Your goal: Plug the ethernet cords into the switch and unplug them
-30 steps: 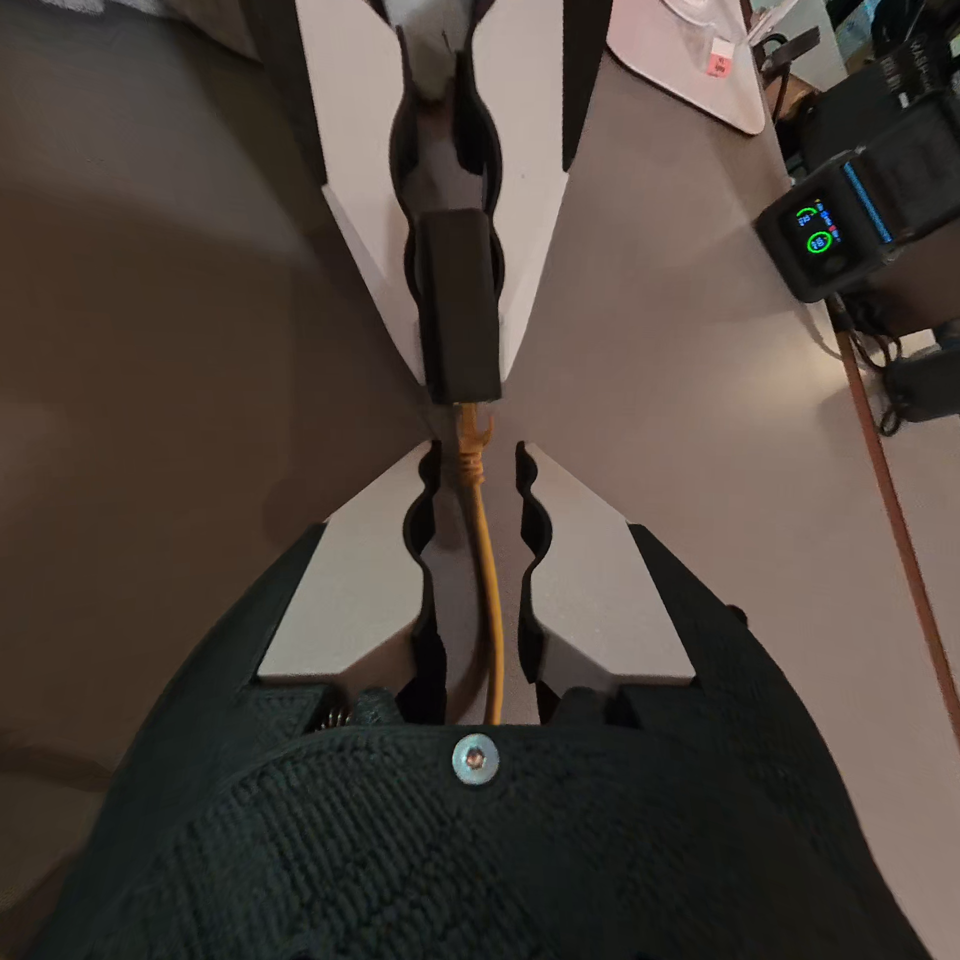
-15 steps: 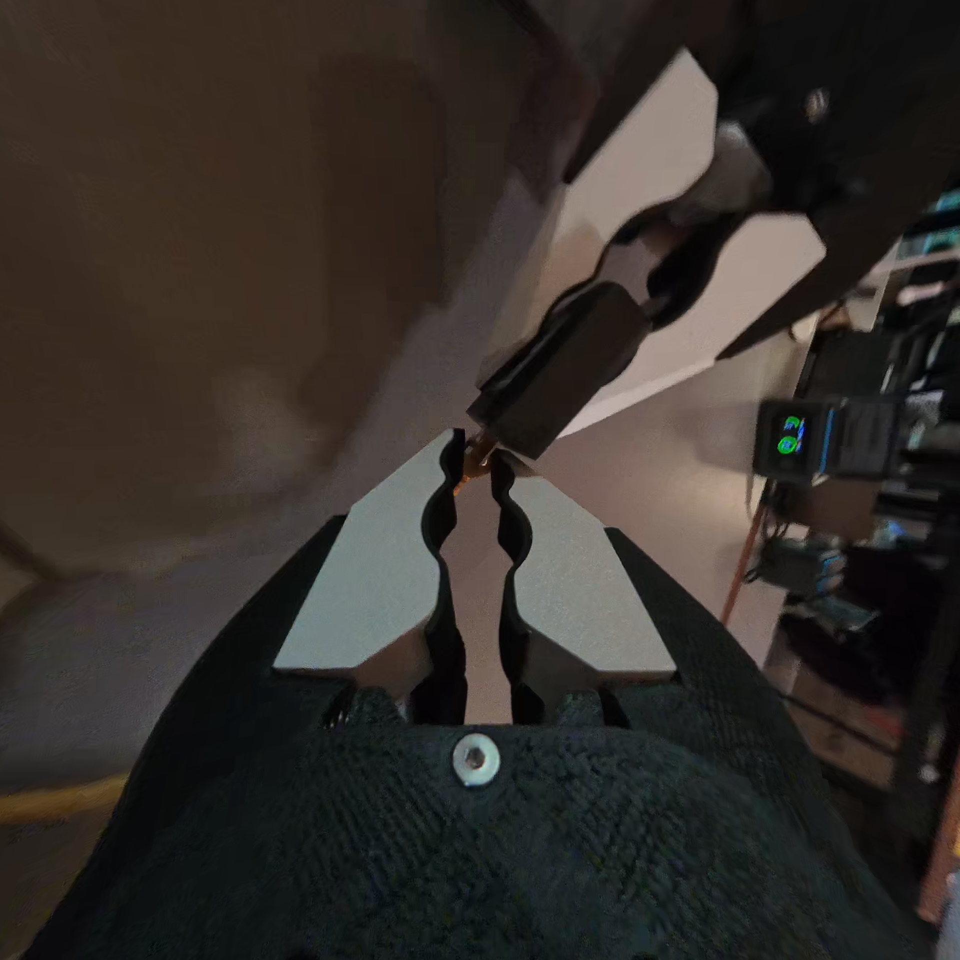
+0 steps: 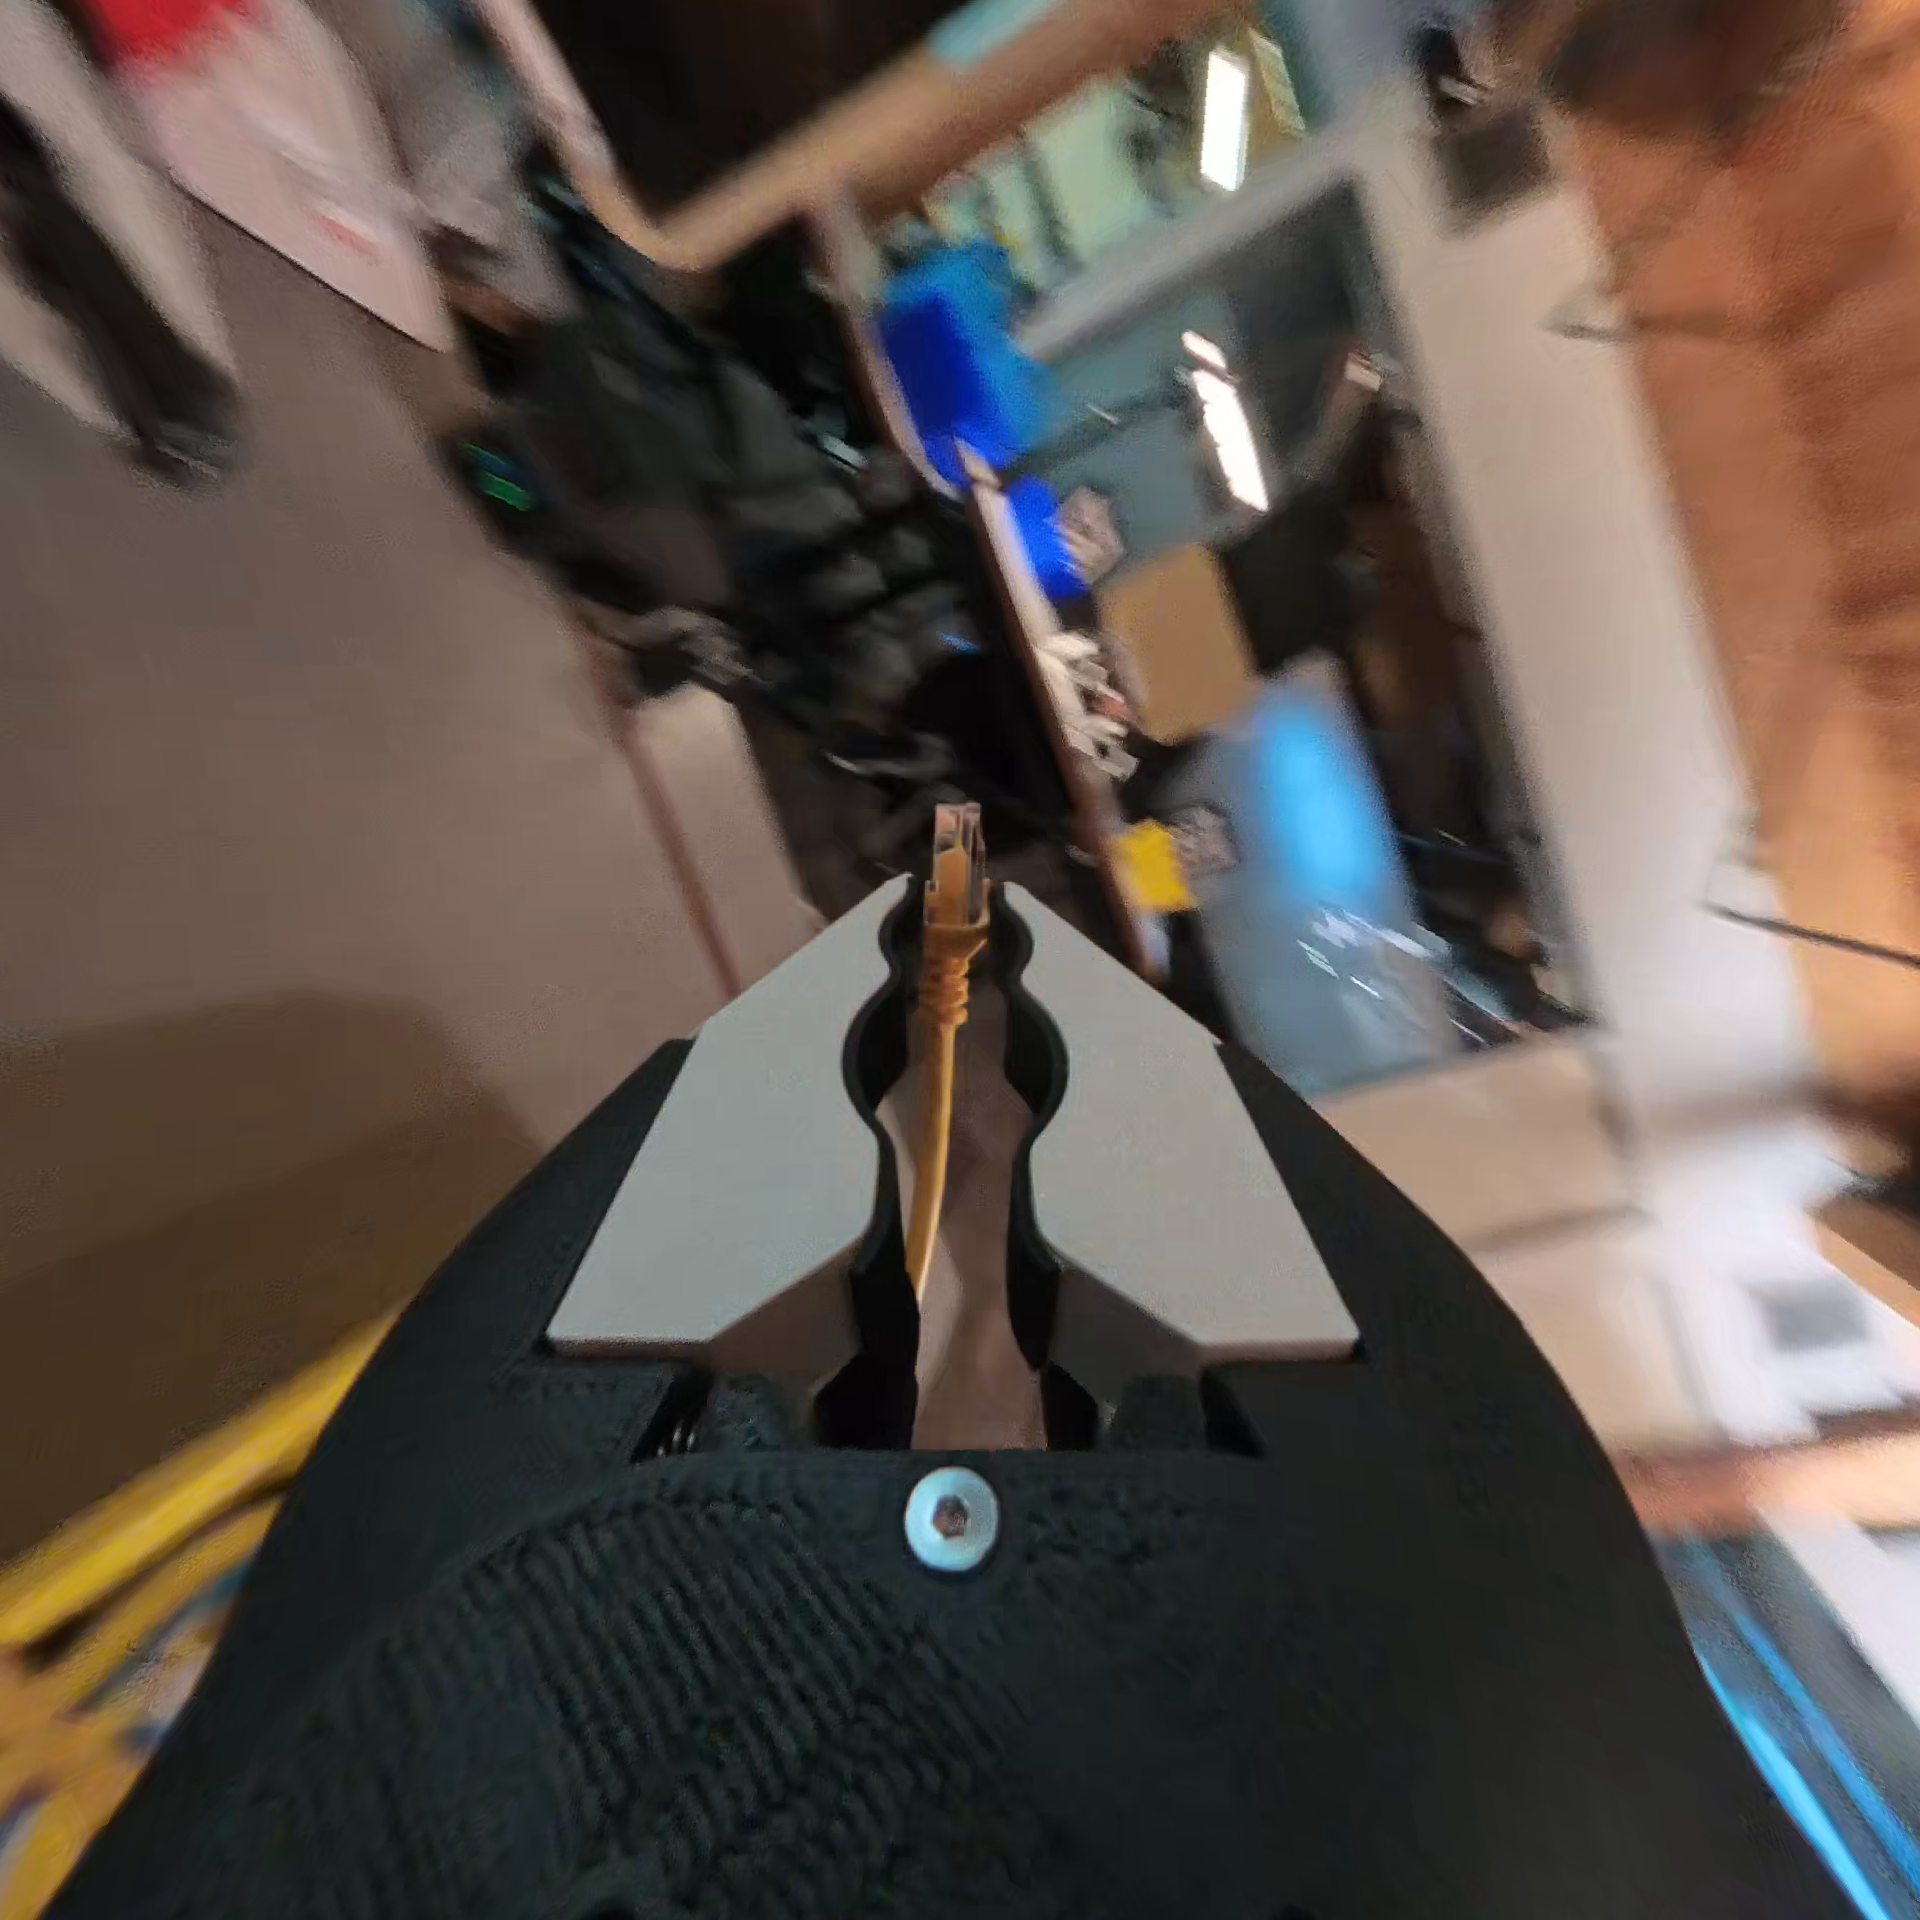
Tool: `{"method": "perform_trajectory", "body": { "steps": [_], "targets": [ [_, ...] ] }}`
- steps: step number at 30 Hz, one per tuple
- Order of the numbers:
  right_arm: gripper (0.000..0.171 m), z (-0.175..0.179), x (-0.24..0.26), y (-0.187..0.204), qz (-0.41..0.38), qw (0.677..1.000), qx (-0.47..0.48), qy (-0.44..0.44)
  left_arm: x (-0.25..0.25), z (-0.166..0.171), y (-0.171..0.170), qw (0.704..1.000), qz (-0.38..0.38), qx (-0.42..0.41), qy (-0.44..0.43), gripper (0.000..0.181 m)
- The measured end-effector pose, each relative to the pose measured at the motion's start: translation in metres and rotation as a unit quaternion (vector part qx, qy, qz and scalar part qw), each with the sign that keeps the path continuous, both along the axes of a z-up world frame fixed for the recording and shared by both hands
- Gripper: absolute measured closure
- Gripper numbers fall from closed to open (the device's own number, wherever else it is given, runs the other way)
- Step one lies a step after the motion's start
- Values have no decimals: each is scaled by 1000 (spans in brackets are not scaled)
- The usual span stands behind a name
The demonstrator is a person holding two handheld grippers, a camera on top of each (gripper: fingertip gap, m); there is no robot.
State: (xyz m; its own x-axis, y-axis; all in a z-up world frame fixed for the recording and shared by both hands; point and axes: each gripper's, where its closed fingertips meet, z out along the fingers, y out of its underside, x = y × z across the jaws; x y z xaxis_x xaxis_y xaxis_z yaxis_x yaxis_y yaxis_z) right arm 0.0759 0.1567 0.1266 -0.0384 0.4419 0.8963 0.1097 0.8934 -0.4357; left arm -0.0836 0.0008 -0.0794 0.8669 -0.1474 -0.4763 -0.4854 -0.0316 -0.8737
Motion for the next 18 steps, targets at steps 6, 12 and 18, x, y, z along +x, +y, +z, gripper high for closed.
{"method": "perform_trajectory", "body": {
  "steps": [6, 12, 18],
  "targets": [
    [161, 14, 51, 104, -159, 963, 84, 201, -15, 13, -2, 997, 66, 39, -33, 160],
    [160, -76, 46, 147, -215, 958, 40, 186, -5, 9, 3, 995, 80, 52, -20, 160],
    [160, -164, 57, 150, -209, 964, -155, -52, -11, 3, 5, 994, 96, 59, -4, 160]
  ]
}}
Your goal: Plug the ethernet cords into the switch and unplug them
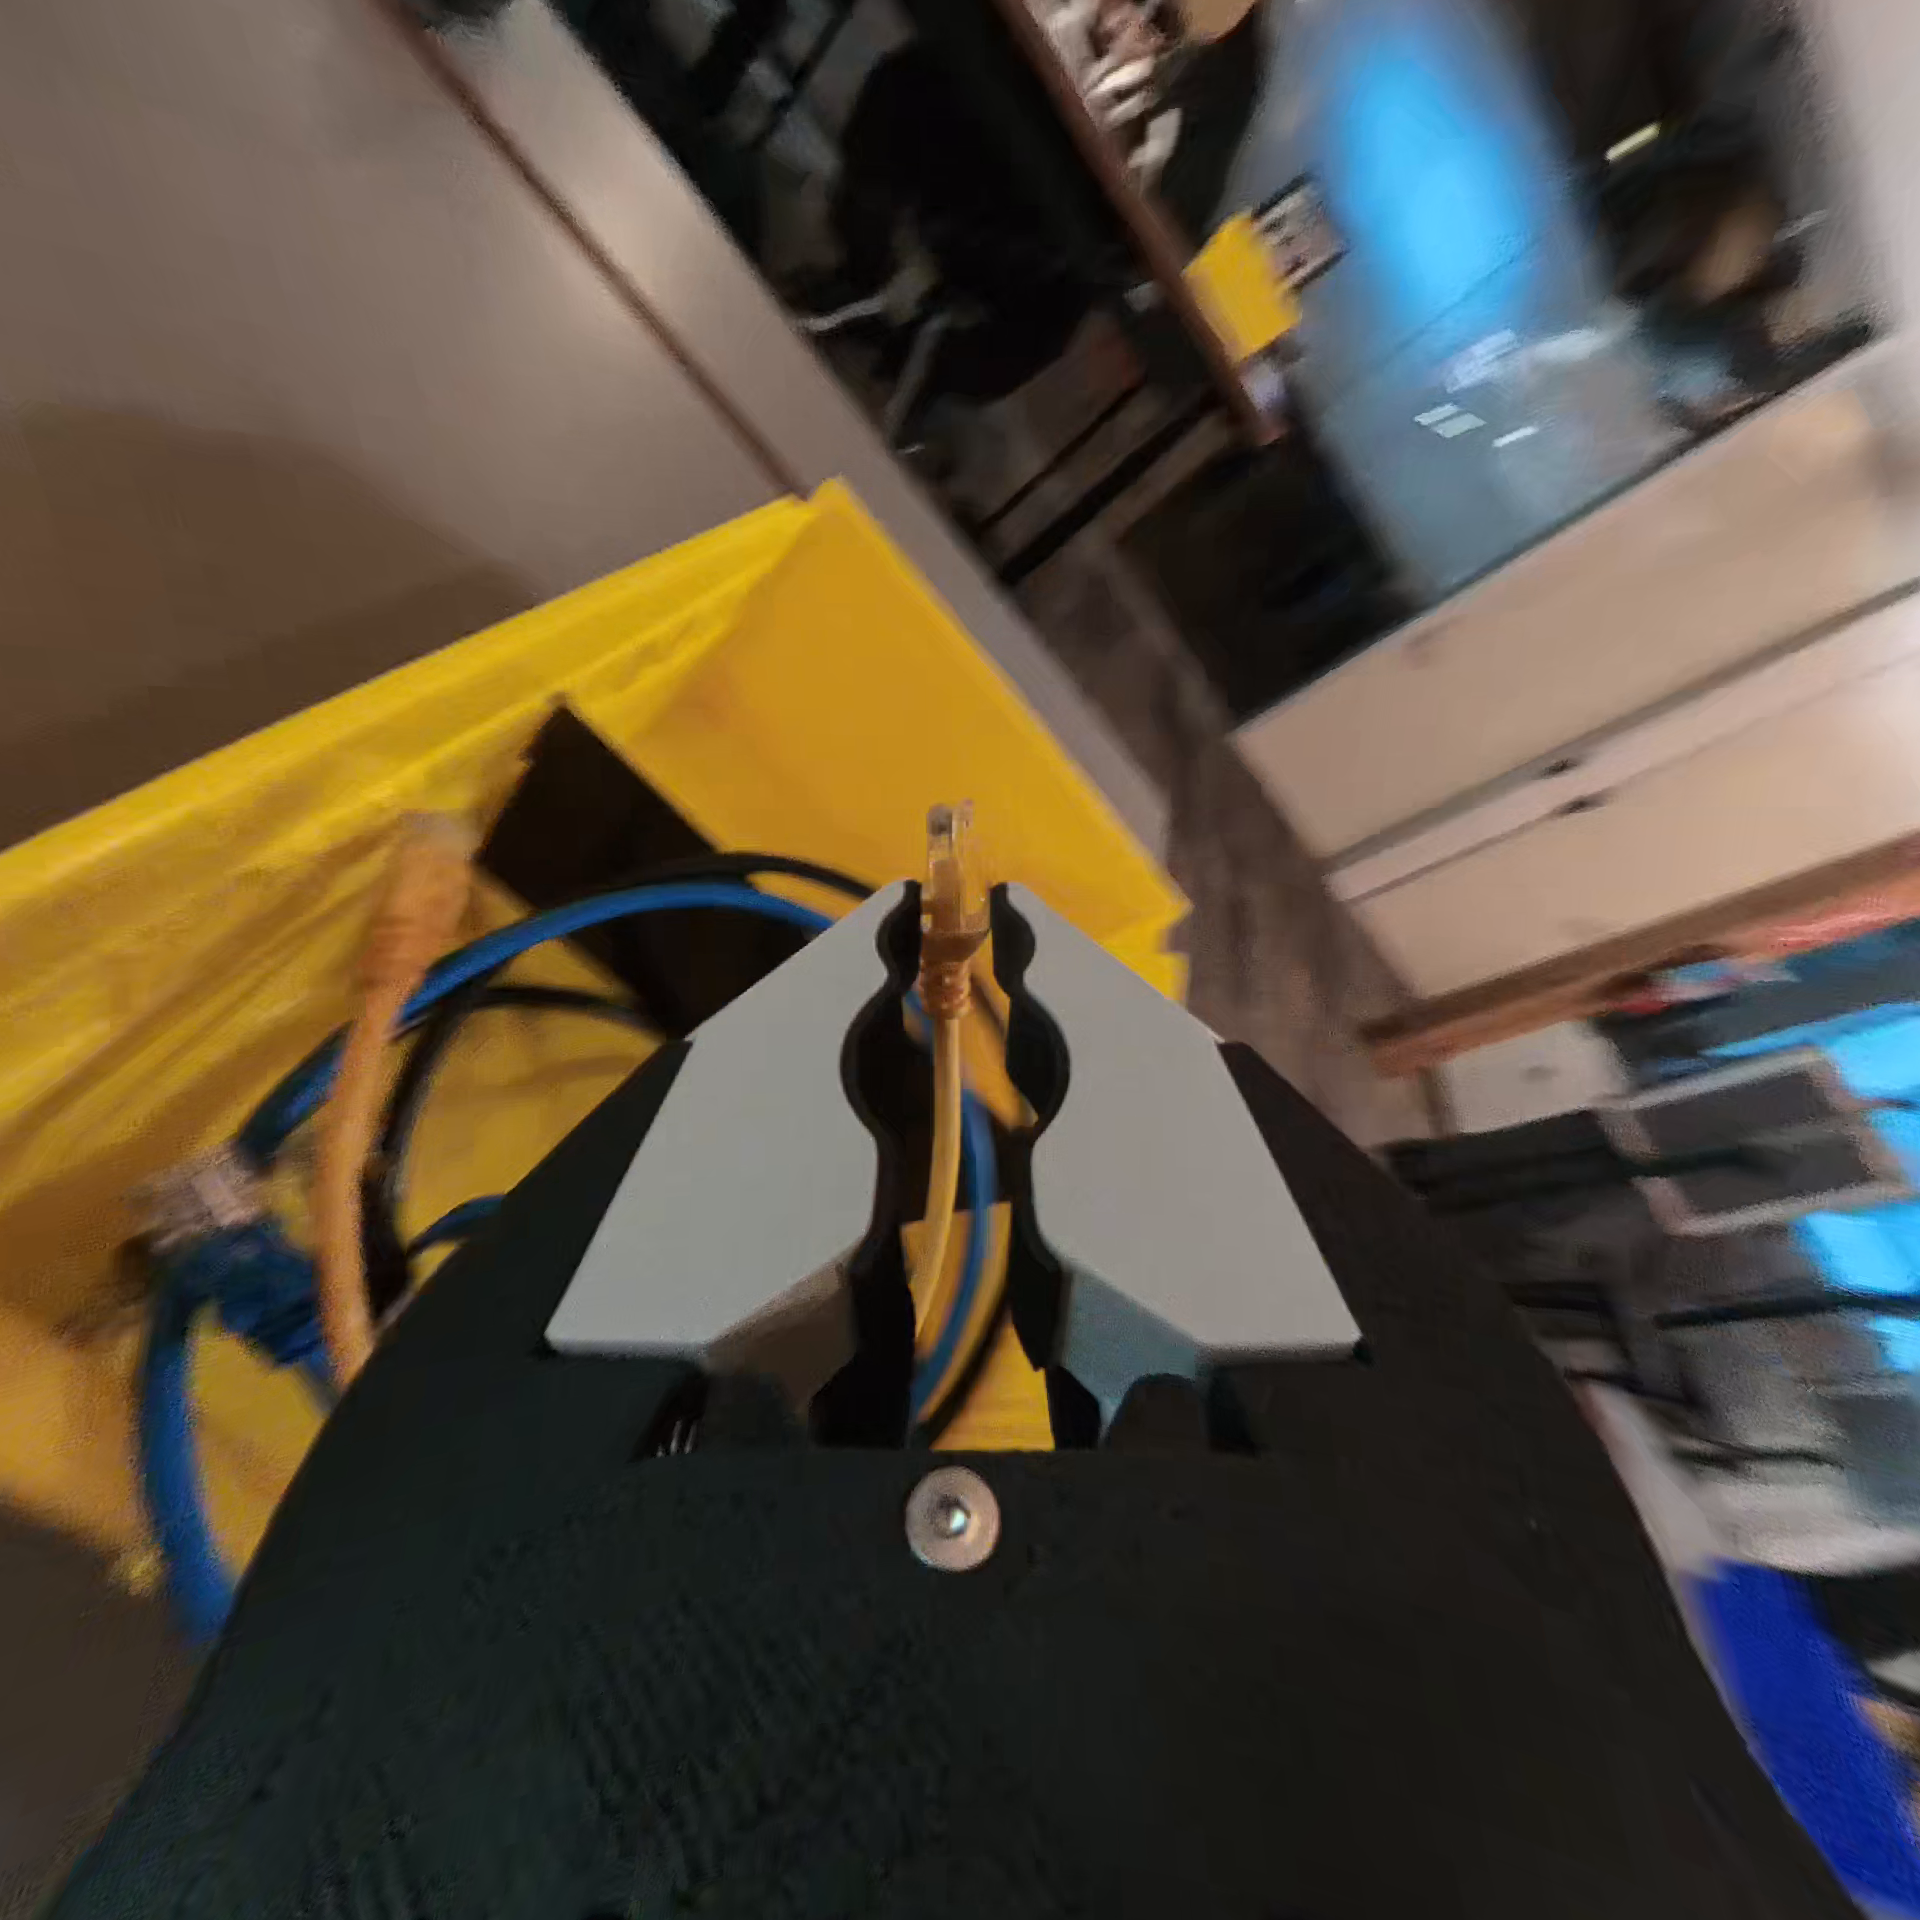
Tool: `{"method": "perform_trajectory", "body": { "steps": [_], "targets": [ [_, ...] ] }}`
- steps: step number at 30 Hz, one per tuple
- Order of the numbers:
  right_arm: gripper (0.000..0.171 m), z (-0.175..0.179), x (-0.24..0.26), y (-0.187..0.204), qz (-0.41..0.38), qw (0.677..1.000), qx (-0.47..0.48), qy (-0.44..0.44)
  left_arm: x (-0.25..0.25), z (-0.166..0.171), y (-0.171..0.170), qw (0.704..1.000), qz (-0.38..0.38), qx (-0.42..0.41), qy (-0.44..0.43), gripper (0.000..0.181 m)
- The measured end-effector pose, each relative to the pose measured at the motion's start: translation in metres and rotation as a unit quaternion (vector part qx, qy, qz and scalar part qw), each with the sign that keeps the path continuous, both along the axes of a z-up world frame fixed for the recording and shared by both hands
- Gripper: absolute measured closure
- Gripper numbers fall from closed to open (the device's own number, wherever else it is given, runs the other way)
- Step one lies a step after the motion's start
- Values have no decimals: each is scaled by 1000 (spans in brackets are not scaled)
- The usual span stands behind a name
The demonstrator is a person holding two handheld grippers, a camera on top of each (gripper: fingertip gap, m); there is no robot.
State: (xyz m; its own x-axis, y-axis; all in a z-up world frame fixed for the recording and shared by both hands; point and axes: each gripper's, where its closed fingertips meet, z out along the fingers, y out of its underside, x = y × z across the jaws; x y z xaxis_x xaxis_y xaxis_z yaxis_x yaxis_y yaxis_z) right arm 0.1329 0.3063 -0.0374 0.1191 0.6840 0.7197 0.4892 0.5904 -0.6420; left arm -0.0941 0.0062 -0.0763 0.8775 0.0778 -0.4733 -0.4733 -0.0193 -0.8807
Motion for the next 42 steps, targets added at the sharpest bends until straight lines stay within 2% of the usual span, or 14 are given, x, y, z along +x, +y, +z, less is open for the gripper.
{"method": "perform_trajectory", "body": {
  "steps": [8, 9, 11, 14, 16, 18, 21, 24, 27, 28, 31, 34, 38, 42],
  "targets": [
    [153, -93, 13, -8, -4, 934, -262, -242, 22, -11, 6, 998, -55, -28, 13, 160],
    [134, -93, 16, -8, -17, 926, -273, -259, 23, -12, 7, 998, -58, -32, 15, 160],
    [120, -73, 22, -3, -56, 933, -255, -249, 27, -15, 8, 996, -75, -41, 13, 160],
    [102, -10, 16, -13, -82, 965, -193, -159, 30, -19, 11, 994, -88, -53, 21, 160],
    [100, 26, -21, -68, 5, 982, -169, -87, 33, -23, 11, 993, -90, -65, 43, 160],
    [106, 36, -74, -171, 197, 968, -145, -53, 39, -27, 11, 990, -102, -76, 67, 159],
    [112, -14, -128, -287, 362, 922, -54, -127, 51, -35, 8, 982, -130, -97, 97, 159],
    [118, -65, -156, -318, 402, 895, 13, -195, 67, -36, 2, 974, -171, -94, 115, 160],
    [150, -68, -164, -321, 423, 886, 11, -189, 71, -40, 1, 970, -189, -111, 109, 160],
    [150, -67, -162, -323, 432, 883, 1, -186, 73, -40, 1, 970, -194, -106, 101, 160],
    [150, -59, -152, -317, 434, 880, -17, -190, 69, -25, 5, 980, -173, -75, 63, 116],
    [150, -17, -135, -272, 382, 907, -3, -177, 46, -18, 10, 992, -108, -57, 13, 68],
    [151, 53, -107, -130, 196, 966, -28, -164, 25, -8, 11, 997, -66, -32, -36, 59],
    [151, 19, -86, -12, 52, 950, -177, -252, 22, -12, 14, 996, -62, -37, -56, 61]
  ]
}}
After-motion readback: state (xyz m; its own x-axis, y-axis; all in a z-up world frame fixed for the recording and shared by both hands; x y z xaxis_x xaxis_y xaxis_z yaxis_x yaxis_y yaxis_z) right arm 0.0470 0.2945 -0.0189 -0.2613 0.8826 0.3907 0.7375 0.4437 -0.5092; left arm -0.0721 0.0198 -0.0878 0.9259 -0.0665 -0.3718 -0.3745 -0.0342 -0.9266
